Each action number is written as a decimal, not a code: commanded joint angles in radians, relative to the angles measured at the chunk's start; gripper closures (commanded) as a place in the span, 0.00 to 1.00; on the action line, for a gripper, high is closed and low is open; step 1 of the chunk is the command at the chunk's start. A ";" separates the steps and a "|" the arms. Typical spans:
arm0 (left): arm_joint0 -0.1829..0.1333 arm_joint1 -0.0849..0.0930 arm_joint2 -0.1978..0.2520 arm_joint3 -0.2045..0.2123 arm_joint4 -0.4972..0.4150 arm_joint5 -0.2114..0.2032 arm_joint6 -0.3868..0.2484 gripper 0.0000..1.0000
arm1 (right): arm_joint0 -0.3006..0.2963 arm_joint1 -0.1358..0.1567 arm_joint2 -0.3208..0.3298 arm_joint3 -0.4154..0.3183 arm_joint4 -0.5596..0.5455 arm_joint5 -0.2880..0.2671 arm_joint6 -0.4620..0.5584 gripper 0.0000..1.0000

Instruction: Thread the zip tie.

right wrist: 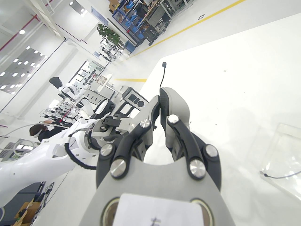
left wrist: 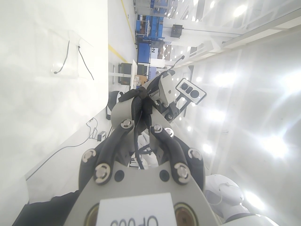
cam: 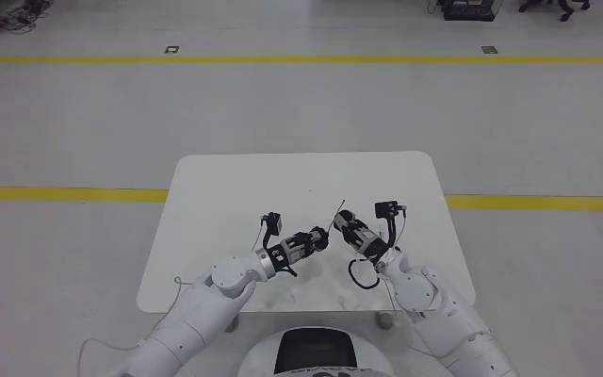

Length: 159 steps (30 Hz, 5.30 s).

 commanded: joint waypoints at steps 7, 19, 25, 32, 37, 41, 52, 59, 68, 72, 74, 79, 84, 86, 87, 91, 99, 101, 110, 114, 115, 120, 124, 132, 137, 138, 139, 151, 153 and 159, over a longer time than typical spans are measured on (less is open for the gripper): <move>0.002 0.001 -0.002 -0.003 0.001 0.001 0.001 1.00 | -0.001 -0.001 0.003 -0.001 -0.011 0.006 0.000 1.00; 0.000 0.002 -0.002 -0.006 0.004 0.004 -0.001 1.00 | 0.000 -0.004 0.005 -0.006 -0.020 0.015 0.007 1.00; 0.000 0.002 -0.002 -0.007 0.003 0.004 -0.002 1.00 | 0.002 -0.005 0.006 -0.007 -0.027 0.022 0.016 1.00; -0.001 0.002 -0.002 -0.007 0.003 0.005 -0.004 1.00 | 0.004 -0.006 0.006 -0.007 -0.034 0.024 0.027 1.00; -0.001 0.002 -0.003 -0.007 0.002 0.005 -0.003 1.00 | 0.004 -0.006 0.004 -0.005 -0.045 0.020 0.035 1.00; 0.000 0.003 -0.005 -0.007 0.003 0.003 -0.001 1.00 | 0.002 -0.007 0.005 -0.003 -0.050 0.018 0.031 1.00; -0.001 0.004 -0.004 -0.008 0.014 0.006 0.003 1.00 | -0.005 -0.008 0.018 -0.002 -0.045 0.006 0.006 1.00; -0.001 0.004 -0.002 -0.012 0.019 0.009 0.005 1.00 | -0.010 -0.008 0.020 -0.004 -0.046 0.002 0.007 1.00; 0.001 0.005 -0.001 -0.018 0.026 0.010 0.005 1.00 | -0.011 -0.009 0.017 -0.007 -0.078 0.013 0.006 1.00; 0.002 0.005 -0.002 -0.019 0.024 0.009 0.005 1.00 | -0.014 -0.010 0.017 -0.010 -0.087 0.021 0.003 1.00; 0.003 0.005 -0.002 -0.019 0.024 0.009 0.005 1.00 | -0.015 -0.010 0.018 -0.009 -0.089 0.022 0.003 1.00; 0.003 0.006 -0.003 -0.019 0.022 0.011 0.003 1.00 | -0.017 -0.010 0.021 -0.010 -0.090 0.023 0.001 1.00; 0.002 0.006 -0.002 -0.018 0.021 0.011 0.003 1.00 | -0.018 -0.011 0.023 -0.011 -0.092 0.024 0.000 1.00; 0.003 0.006 -0.002 -0.018 0.019 0.011 0.004 1.00 | -0.018 -0.011 0.024 -0.011 -0.092 0.025 0.000 1.00; 0.003 0.006 -0.002 -0.018 0.018 0.010 0.004 1.00 | -0.018 -0.011 0.024 -0.011 -0.093 0.024 0.000 1.00; 0.003 0.005 -0.002 -0.016 0.015 0.010 0.002 1.00 | -0.018 -0.011 0.026 -0.011 -0.096 0.023 0.001 1.00; 0.000 0.005 0.001 -0.015 0.017 0.014 0.002 1.00 | -0.020 -0.012 0.028 -0.014 -0.089 0.012 -0.007 1.00; 0.000 0.005 0.001 -0.015 0.017 0.014 0.002 1.00 | -0.020 -0.012 0.028 -0.014 -0.089 0.012 -0.007 1.00; 0.000 0.005 0.002 -0.016 0.020 0.014 0.005 1.00 | -0.020 -0.012 0.028 -0.014 -0.089 0.012 -0.007 1.00; -0.002 0.009 0.013 -0.019 0.114 -0.009 0.018 1.00 | -0.034 -0.007 0.034 -0.050 -0.160 -0.034 -0.056 1.00; -0.001 0.010 0.015 -0.020 0.142 -0.017 0.029 1.00 | -0.045 -0.005 0.034 -0.058 -0.174 -0.034 -0.074 1.00; 0.019 0.015 0.016 -0.048 0.236 -0.060 0.069 1.00 | -0.079 0.010 0.041 -0.103 -0.243 -0.034 -0.156 1.00; 0.044 0.022 -0.003 -0.092 0.328 -0.060 0.100 1.00 | -0.093 0.023 0.050 -0.112 -0.274 -0.034 -0.192 1.00; 0.077 0.028 -0.021 -0.146 0.443 -0.060 0.142 1.00 | -0.104 0.045 0.047 -0.115 -0.275 -0.034 -0.216 1.00; 0.078 0.028 -0.023 -0.150 0.450 -0.060 0.149 1.00 | -0.103 0.048 0.045 -0.116 -0.275 -0.034 -0.216 1.00; 0.078 0.028 -0.023 -0.150 0.450 -0.060 0.149 1.00 | -0.103 0.048 0.045 -0.116 -0.275 -0.034 -0.216 1.00; 0.078 0.028 -0.023 -0.150 0.450 -0.060 0.149 1.00 | -0.103 0.048 0.045 -0.116 -0.275 -0.034 -0.216 1.00; 0.102 0.033 -0.018 -0.179 0.591 -0.060 0.282 1.00 | -0.110 0.062 0.021 -0.117 -0.208 -0.034 -0.233 1.00; 0.107 0.034 -0.013 -0.185 0.593 -0.060 0.295 1.00 | -0.110 0.071 0.011 -0.120 -0.198 -0.034 -0.244 1.00; 0.112 0.041 -0.001 -0.205 0.603 -0.060 0.320 1.00 | -0.098 0.095 -0.023 -0.115 -0.191 -0.034 -0.265 1.00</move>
